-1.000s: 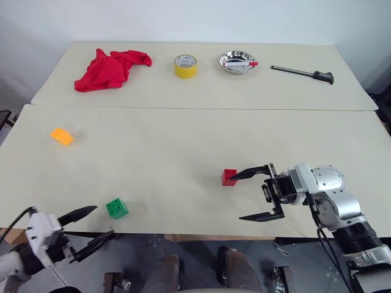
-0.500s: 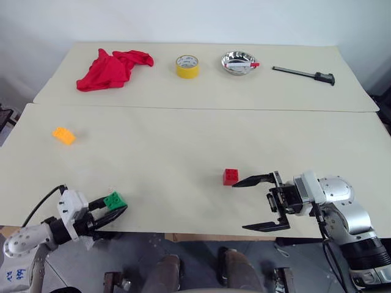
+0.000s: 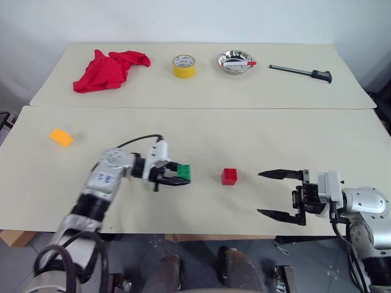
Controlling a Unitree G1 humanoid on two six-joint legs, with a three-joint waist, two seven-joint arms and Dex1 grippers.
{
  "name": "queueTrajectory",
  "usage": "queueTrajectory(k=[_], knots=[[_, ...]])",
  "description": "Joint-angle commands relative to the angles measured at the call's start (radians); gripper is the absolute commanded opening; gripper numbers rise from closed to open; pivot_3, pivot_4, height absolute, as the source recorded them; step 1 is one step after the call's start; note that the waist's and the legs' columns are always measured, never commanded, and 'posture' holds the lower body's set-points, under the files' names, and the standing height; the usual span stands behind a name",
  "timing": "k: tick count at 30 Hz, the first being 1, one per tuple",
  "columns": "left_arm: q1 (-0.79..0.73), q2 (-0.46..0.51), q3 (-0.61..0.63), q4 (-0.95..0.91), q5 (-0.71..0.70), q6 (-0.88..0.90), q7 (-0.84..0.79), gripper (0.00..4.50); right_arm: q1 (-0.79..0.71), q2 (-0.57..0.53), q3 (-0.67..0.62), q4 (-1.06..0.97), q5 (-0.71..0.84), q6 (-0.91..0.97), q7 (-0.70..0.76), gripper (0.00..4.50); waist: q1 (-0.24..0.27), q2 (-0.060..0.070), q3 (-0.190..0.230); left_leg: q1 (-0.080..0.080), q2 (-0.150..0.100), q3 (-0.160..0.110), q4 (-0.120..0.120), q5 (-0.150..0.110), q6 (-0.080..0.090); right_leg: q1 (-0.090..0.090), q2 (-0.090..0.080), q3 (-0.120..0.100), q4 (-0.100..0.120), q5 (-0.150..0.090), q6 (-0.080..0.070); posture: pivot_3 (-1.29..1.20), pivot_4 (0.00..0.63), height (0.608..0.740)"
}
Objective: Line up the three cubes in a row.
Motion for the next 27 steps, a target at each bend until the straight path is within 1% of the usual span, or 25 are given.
queueTrajectory(k=[1,5,7,9,14,15,16,18,20,21,22,23,24,25,26,27], knots=[[-0.053,-0.037,0.013,0.085,0.028,-0.067,0.022,1.50,0.065,0.005,-0.040,-0.087,0.007,0.003,-0.047,4.50,0.005,0.000,0.000,0.000,0.000,0.000,0.000,0.000,0.000,0.000,0.000,0.000,0.000,0.000,0.000,0.00,0.150,0.740],[-0.045,-0.025,-0.001,0.099,0.034,-0.101,-0.050,1.50,0.104,0.016,-0.042,-0.131,0.009,0.011,-0.083,4.50,0.003,0.000,0.000,0.000,0.002,0.001,0.000,0.000,0.000,0.000,0.000,0.002,0.000,0.000,0.001,0.00,0.150,0.740],[-0.033,-0.016,0.003,0.087,0.016,-0.090,-0.091,1.50,0.106,0.015,-0.036,-0.136,0.009,0.015,-0.087,4.50,0.004,0.000,0.000,0.000,0.002,0.001,0.000,0.000,0.000,0.000,-0.001,0.002,0.000,0.001,0.001,0.00,0.150,0.740],[-0.028,-0.015,0.025,0.072,0.002,-0.087,-0.086,2.25,0.101,0.014,-0.030,-0.134,0.009,0.019,-0.088,4.50,0.005,0.000,0.000,0.001,0.002,0.001,0.001,0.000,0.000,0.000,-0.001,0.002,0.001,0.001,0.001,0.00,0.150,0.740],[0.010,0.010,0.114,-0.018,-0.034,-0.120,-0.037,3.71,0.036,0.031,0.008,-0.104,0.007,0.024,-0.080,4.50,0.004,0.000,0.000,0.000,0.001,0.001,0.001,0.000,0.001,0.000,-0.001,0.003,0.001,0.001,0.001,0.00,0.150,0.740],[0.026,0.021,0.132,-0.041,-0.046,-0.114,-0.036,4.07,0.024,0.036,0.016,-0.105,0.008,0.028,-0.080,4.50,0.003,0.000,0.000,0.000,0.002,0.001,0.001,0.000,0.001,0.000,-0.001,0.003,0.000,0.001,0.001,0.00,0.150,0.740],[0.083,0.053,0.182,-0.108,-0.090,-0.097,-0.038,4.32,0.000,0.050,0.034,-0.113,0.016,0.041,-0.085,4.50,0.003,0.000,0.000,0.000,0.002,0.001,0.001,0.000,0.001,0.000,-0.001,0.003,0.001,0.001,0.001,0.00,0.150,0.740],[0.191,0.109,0.264,-0.233,-0.160,-0.081,-0.040,4.32,-0.041,0.073,0.064,-0.131,0.030,0.063,-0.094,4.50,-0.019,0.000,0.000,0.000,0.004,0.001,0.001,0.000,0.000,-0.001,-0.001,0.003,0.001,0.001,0.001,0.00,0.150,0.740],[0.329,0.153,0.375,-0.358,-0.221,-0.053,0.013,4.32,-0.079,0.102,0.088,-0.152,0.053,0.105,-0.115,4.50,-0.024,0.000,0.000,0.000,0.006,0.001,0.000,-0.001,-0.001,-0.002,-0.003,0.004,0.000,0.000,0.001,0.00,0.150,0.740],[0.378,0.166,0.408,-0.401,-0.237,-0.041,0.037,4.32,-0.089,0.111,0.094,-0.158,0.061,0.120,-0.122,4.50,-0.026,0.000,0.000,0.000,0.007,0.001,0.000,-0.001,-0.002,-0.002,-0.003,0.004,0.000,0.000,0.000,0.00,0.150,0.740],[0.452,0.174,0.476,-0.438,-0.243,-0.047,0.091,4.32,-0.107,0.127,0.107,-0.164,0.064,0.132,-0.133,4.50,-0.021,0.000,0.000,0.000,0.008,0.001,0.000,-0.001,-0.002,-0.003,-0.003,0.004,0.000,0.000,0.000,0.00,0.150,0.740],[0.499,0.177,0.516,-0.462,-0.245,-0.051,0.129,4.32,-0.116,0.137,0.112,-0.167,0.064,0.139,-0.138,4.50,-0.020,0.000,0.000,0.000,0.008,0.001,0.000,-0.001,-0.003,-0.003,-0.003,0.003,0.001,0.000,0.000,0.00,0.150,0.740],[0.565,0.134,0.644,-0.505,-0.298,-0.039,0.252,4.42,-0.143,0.165,0.128,-0.163,0.059,0.139,-0.154,4.50,-0.017,0.000,0.000,0.000,0.008,0.001,0.000,-0.001,-0.003,-0.002,-0.003,0.003,0.001,0.000,0.000,0.00,0.150,0.740],[0.623,0.095,0.755,-0.536,-0.327,-0.045,0.365,4.42,-0.169,0.189,0.142,-0.158,0.052,0.137,-0.166,4.50,-0.018,0.000,0.000,0.000,0.008,0.000,0.000,-0.001,-0.003,-0.002,-0.003,0.003,0.000,0.000,-0.001,0.00,0.150,0.740],[0.658,0.067,0.822,-0.561,-0.346,-0.045,0.440,4.42,-0.185,0.205,0.150,-0.154,0.046,0.136,-0.174,4.50,-0.017,0.000,0.000,0.000,0.008,0.000,0.000,-0.001,-0.003,-0.001,-0.003,0.003,0.001,0.000,-0.001,0.00,0.150,0.740],[0.701,0.042,0.881,-0.574,-0.332,-0.080,0.499,4.42,-0.206,0.222,0.156,-0.146,0.034,0.138,-0.192,4.50,-0.016,0.000,0.000,0.001,0.008,-0.001,0.000,-0.001,-0.003,-0.001,-0.003,0.003,0.000,0.000,-0.001,0.00,0.150,0.740]])
